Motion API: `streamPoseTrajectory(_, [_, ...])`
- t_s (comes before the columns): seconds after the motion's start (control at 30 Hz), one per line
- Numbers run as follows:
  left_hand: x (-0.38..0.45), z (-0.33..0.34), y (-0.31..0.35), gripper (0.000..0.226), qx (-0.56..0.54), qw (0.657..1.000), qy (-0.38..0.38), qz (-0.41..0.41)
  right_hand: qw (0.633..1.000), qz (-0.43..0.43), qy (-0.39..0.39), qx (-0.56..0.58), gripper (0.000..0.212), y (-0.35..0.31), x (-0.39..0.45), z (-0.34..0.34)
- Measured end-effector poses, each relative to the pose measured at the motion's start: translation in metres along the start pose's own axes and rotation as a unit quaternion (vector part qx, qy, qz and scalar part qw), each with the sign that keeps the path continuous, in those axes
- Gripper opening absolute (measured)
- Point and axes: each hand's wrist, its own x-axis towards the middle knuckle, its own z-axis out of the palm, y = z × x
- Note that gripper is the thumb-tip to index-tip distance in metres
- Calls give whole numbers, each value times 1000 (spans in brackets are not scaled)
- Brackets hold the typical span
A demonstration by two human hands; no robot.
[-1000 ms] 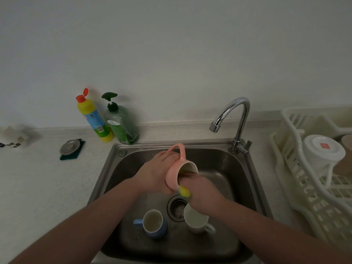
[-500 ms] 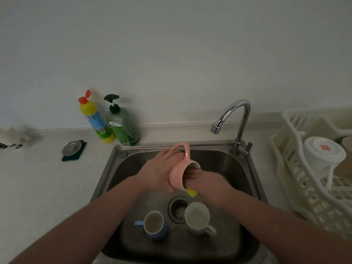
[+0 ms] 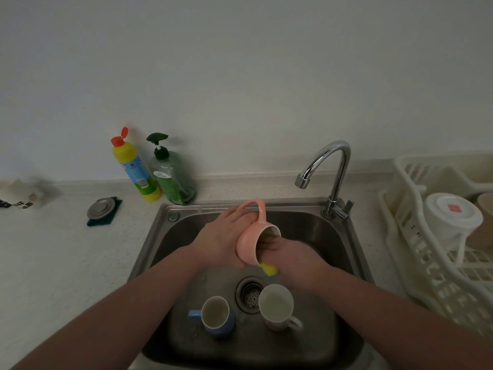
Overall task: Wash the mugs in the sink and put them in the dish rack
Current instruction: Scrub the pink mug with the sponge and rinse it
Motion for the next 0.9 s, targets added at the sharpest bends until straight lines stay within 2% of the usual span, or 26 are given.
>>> streamPoseTrajectory(0.07, [0, -1, 4, 102, 2, 1000, 6, 14, 1000, -5, -19, -24, 61, 2, -1, 1])
streamPoseTrajectory(0.17, [0, -1, 3, 106, 6, 1000, 8, 25, 1000, -4, 9, -5, 61, 0, 0, 6])
streamPoseTrajectory(0.33, [2, -2, -4, 99, -27, 1000, -12, -5, 987, 24, 75, 137, 52, -7, 2, 2])
streamPoseTrajectory(0.5, [2, 1, -6, 100, -46, 998, -29, -12, 991, 41, 45, 118, 46, -5, 2, 6])
streamPoseTrajectory(0.67, [-7, 2, -1, 116, -104, 989, -49, -95, 987, 38, 79, 136, 34, -9, -3, 10])
streamPoseTrajectory(0.77, [-14, 11, 1, 107, -124, 988, 2, -91, 981, 42, 93, 165, 31, -10, -6, 10])
streamPoseTrajectory(0.9, [-15, 30, 10, 103, -75, 982, 148, -86, 972, 81, 127, 178, 31, -16, -5, 8])
